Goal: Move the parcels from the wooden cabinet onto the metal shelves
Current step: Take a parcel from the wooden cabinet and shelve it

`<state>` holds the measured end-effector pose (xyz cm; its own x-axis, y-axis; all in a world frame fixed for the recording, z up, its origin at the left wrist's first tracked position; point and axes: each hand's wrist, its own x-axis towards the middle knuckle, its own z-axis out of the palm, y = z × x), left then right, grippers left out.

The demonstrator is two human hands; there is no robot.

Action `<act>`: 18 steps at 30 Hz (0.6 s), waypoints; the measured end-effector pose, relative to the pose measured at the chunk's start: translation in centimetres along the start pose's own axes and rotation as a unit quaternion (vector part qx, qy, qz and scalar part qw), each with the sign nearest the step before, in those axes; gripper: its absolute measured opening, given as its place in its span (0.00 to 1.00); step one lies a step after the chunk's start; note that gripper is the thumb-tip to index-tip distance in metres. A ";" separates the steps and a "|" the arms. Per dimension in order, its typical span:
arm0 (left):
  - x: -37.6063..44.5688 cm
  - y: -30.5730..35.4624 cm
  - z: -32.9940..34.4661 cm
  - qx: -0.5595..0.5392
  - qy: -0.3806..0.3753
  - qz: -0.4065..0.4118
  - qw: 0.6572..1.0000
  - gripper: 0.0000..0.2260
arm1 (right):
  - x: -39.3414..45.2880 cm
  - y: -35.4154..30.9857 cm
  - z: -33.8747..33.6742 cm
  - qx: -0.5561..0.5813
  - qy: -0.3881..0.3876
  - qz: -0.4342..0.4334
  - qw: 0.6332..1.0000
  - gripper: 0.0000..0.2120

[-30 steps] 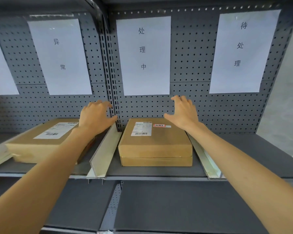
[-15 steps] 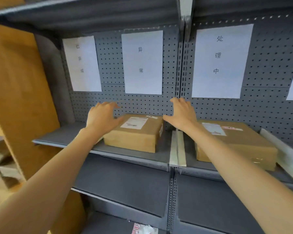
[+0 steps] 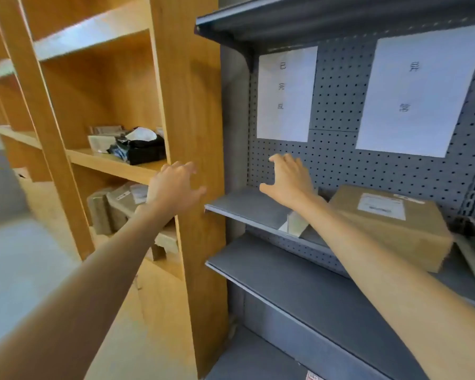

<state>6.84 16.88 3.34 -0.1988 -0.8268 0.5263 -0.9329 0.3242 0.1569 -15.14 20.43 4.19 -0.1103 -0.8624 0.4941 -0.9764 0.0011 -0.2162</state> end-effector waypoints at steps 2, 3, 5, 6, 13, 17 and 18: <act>0.4 -3.5 -0.1 0.013 0.009 -0.032 0.999 0.21 | 1.7 -3.2 2.0 0.005 -0.007 -0.024 1.000 0.30; 0.7 -5.2 -0.2 0.021 0.009 -0.046 0.999 0.22 | 2.5 -4.8 3.0 0.007 -0.012 -0.035 0.999 0.30; 1.1 -8.7 0.0 0.035 0.002 -0.065 0.997 0.22 | 4.2 -7.8 5.2 0.010 -0.019 -0.057 0.998 0.29; 1.4 -10.5 0.1 0.041 0.000 -0.070 0.997 0.22 | 5.1 -9.3 6.3 0.013 -0.021 -0.068 0.997 0.29; 5.9 -23.1 0.2 0.089 0.009 -0.108 0.990 0.23 | 13.3 -19.6 13.9 0.048 -0.016 -0.138 0.989 0.31; 9.8 -29.2 -0.4 0.129 0.015 -0.132 0.983 0.23 | 19.1 -25.2 17.2 0.072 -0.015 -0.148 0.986 0.29; 10.7 -30.6 -0.7 0.134 0.022 -0.136 0.981 0.23 | 20.4 -26.6 17.9 0.073 -0.008 -0.151 0.986 0.29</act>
<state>33.42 -1.56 4.73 0.0767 -0.8429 0.5326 -0.9963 -0.0436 0.0744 11.86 -6.24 4.98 0.1863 -0.8200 0.5412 -0.9268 -0.3295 -0.1803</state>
